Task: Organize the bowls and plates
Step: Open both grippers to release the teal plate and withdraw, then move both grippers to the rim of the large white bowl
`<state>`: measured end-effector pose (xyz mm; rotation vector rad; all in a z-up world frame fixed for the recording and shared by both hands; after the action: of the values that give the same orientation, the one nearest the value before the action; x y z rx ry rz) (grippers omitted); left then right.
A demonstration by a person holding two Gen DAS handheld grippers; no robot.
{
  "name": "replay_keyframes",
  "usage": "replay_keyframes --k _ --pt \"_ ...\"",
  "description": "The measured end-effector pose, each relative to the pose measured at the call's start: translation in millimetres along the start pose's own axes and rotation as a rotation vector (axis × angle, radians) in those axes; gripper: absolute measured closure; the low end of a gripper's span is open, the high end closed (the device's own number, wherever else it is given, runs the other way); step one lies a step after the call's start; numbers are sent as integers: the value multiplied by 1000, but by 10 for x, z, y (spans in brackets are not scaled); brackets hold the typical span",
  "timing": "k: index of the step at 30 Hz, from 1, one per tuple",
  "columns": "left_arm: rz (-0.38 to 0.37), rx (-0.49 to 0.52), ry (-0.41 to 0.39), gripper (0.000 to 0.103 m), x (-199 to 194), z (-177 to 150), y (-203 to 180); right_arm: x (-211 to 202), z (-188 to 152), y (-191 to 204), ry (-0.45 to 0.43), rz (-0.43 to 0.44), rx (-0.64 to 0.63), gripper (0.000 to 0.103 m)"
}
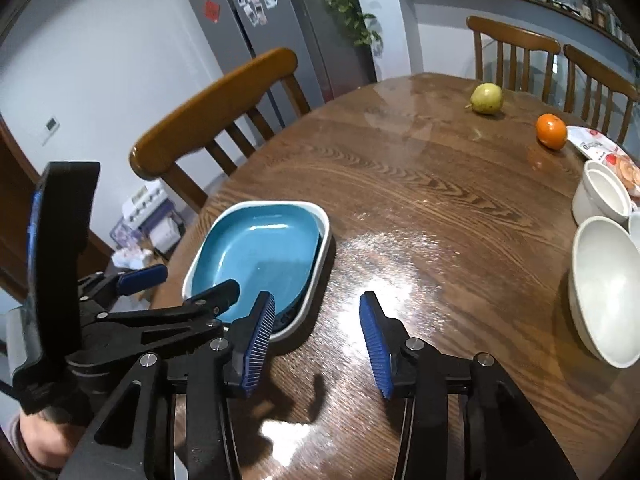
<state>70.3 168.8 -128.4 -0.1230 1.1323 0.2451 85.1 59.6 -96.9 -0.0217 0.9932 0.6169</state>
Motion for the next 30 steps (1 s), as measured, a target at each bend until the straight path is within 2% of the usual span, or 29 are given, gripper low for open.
replay_keyframes --k 3,15,30 --pt "-7 15 -11 12 -69 -1 -134 -146 -23 -100 -23 5 11 58" --pt "-67 133 -48 11 -286 -52 -961 -834 -246 -920 -101 -118 114 57" --pt "-126 292 -77 11 -431 -57 -1921 -1349 -640 -1943 -110 -214 307 57"
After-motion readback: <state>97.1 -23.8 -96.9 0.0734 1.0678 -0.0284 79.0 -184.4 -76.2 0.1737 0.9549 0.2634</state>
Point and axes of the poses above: each gripper's, at about its wrist camera, not at the fingertips, and x roughly the way its jaws point, y to its left, z to its top, the point moved 10 cm from there along x, roughly the way its jaws point, and after that the axes turned 6 degrees about y, right-handed, at the moved point
